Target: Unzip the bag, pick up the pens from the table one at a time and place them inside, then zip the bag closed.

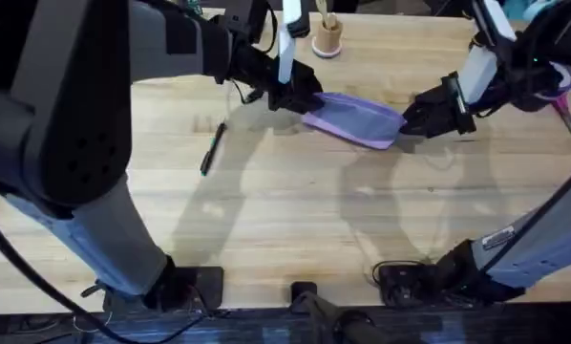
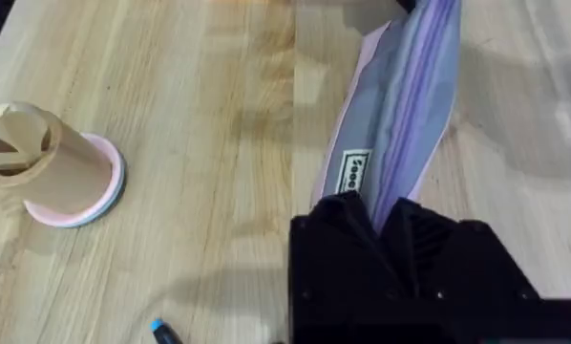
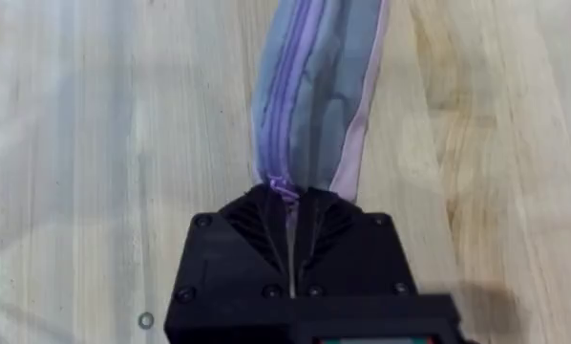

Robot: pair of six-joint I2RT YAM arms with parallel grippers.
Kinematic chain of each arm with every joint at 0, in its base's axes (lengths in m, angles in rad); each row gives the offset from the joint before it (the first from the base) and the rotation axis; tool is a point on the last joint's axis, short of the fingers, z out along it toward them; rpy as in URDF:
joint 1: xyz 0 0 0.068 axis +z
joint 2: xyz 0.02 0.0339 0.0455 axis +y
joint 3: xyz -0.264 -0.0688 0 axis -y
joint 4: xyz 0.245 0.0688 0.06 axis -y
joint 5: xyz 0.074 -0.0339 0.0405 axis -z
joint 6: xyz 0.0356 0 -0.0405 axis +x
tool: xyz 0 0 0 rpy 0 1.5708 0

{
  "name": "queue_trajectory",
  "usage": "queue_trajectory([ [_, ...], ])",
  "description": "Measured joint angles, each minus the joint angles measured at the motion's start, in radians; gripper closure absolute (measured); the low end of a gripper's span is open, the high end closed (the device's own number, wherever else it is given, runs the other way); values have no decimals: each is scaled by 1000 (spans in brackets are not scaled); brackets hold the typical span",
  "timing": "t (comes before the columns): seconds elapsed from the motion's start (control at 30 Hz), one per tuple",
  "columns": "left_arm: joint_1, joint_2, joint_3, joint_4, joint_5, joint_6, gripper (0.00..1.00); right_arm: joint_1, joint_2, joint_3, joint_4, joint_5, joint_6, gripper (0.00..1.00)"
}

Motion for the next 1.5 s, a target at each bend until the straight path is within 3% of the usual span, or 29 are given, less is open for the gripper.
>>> queue_trajectory([
  [0.47,-7,0,0,1,15,-3,959,-8,0,176,-182,31,69,970],
  [1.5,-21,0,0,18,66,-7,958,-5,0,460,-386,69,171,970],
])
